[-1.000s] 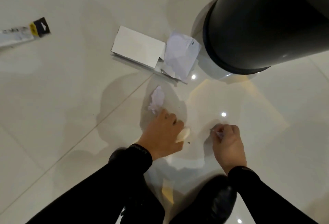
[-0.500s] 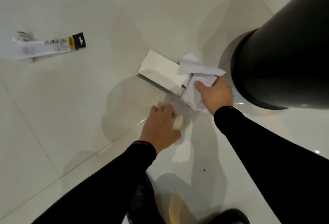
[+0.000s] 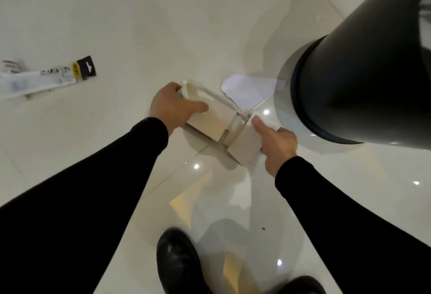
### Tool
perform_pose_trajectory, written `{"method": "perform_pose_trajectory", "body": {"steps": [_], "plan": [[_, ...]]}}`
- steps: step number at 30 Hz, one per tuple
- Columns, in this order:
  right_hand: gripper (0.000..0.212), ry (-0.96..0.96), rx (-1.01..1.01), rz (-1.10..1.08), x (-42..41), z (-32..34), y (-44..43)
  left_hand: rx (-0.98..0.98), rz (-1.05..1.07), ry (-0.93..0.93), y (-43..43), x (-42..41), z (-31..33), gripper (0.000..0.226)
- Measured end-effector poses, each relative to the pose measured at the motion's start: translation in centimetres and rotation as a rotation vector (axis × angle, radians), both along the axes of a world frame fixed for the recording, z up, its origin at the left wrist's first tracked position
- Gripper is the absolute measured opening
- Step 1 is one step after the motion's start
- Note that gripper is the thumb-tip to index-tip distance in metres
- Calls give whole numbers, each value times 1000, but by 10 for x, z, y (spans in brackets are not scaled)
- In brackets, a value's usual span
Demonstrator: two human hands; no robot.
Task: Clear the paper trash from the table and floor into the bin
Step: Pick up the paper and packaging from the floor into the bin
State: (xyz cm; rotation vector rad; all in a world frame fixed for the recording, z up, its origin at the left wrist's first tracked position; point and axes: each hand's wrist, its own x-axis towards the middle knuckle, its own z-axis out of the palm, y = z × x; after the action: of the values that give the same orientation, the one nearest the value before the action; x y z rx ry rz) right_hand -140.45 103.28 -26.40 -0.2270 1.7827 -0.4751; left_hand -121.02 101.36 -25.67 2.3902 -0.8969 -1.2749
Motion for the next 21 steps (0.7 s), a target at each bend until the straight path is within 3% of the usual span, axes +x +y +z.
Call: {"method": "perform_pose_trajectory", "body": {"steps": [2, 4, 5, 7, 11, 13, 15, 17, 21], "plan": [[47, -29, 29, 88, -1, -1, -10, -29, -55, -73, 10, -3, -3, 43], [80, 57, 75, 278, 5, -4, -18, -50, -39, -98, 19, -5, -6, 50], [83, 139, 67, 383, 8, -8, -22, -45, 39, -44, 19, -5, -5, 57], [76, 264, 29, 540, 8, -10, -29, 12, 207, 152, 18, 0, -1, 68], [48, 205, 2, 629, -6, -6, -27, 219, 202, 533, 25, 27, 12, 40], [33, 196, -63, 666, -10, 0, -20, 220, 250, 660, 33, 35, 15, 45], [28, 165, -134, 672, -9, 6, -17, 179, 281, 653, 41, 44, 16, 41], [42, 167, -211, 705, -8, 7, -26, 220, 252, 545, 47, 51, 16, 39], [58, 337, -384, 985, 0, 6, -68, 246, 355, 437, 67, 81, 19, 61]]}}
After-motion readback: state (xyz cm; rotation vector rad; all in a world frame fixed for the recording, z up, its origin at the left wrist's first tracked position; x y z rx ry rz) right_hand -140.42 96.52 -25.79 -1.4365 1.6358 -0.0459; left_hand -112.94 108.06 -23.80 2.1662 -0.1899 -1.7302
